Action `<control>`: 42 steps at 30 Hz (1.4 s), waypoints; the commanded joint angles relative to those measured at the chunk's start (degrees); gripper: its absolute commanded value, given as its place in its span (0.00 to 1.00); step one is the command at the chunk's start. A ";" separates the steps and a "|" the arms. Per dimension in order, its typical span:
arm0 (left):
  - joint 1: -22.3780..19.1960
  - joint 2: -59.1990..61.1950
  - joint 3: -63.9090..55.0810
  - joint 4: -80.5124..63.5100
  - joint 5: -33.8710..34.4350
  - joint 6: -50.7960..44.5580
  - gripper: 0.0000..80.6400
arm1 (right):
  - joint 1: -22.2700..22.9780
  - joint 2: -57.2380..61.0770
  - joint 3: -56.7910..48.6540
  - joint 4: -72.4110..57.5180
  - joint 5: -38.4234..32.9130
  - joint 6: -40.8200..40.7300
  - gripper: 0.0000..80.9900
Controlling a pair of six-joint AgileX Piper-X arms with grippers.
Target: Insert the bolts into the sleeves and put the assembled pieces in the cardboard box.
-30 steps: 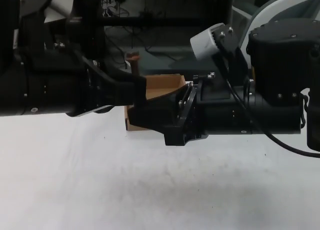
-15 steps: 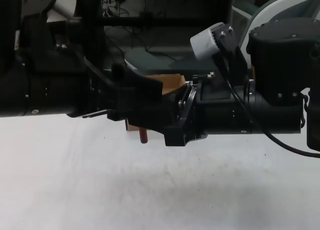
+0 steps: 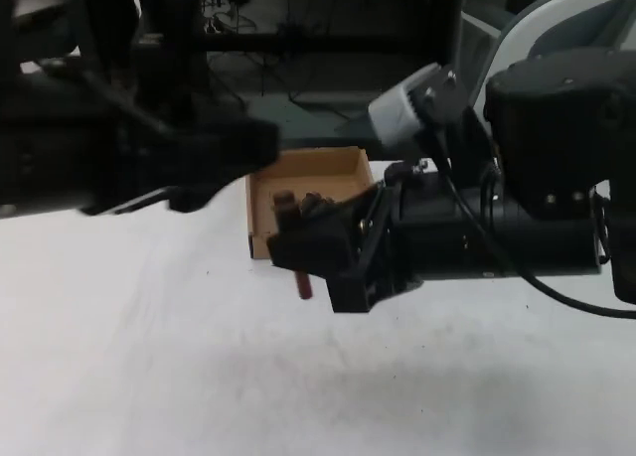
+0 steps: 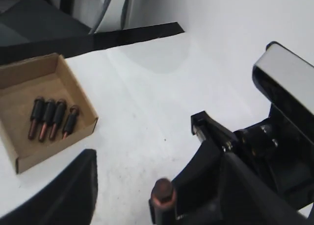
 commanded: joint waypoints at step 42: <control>4.70 -32.28 -0.26 37.27 -5.51 0.66 0.87 | -14.39 61.70 -67.59 32.19 11.69 -4.14 0.16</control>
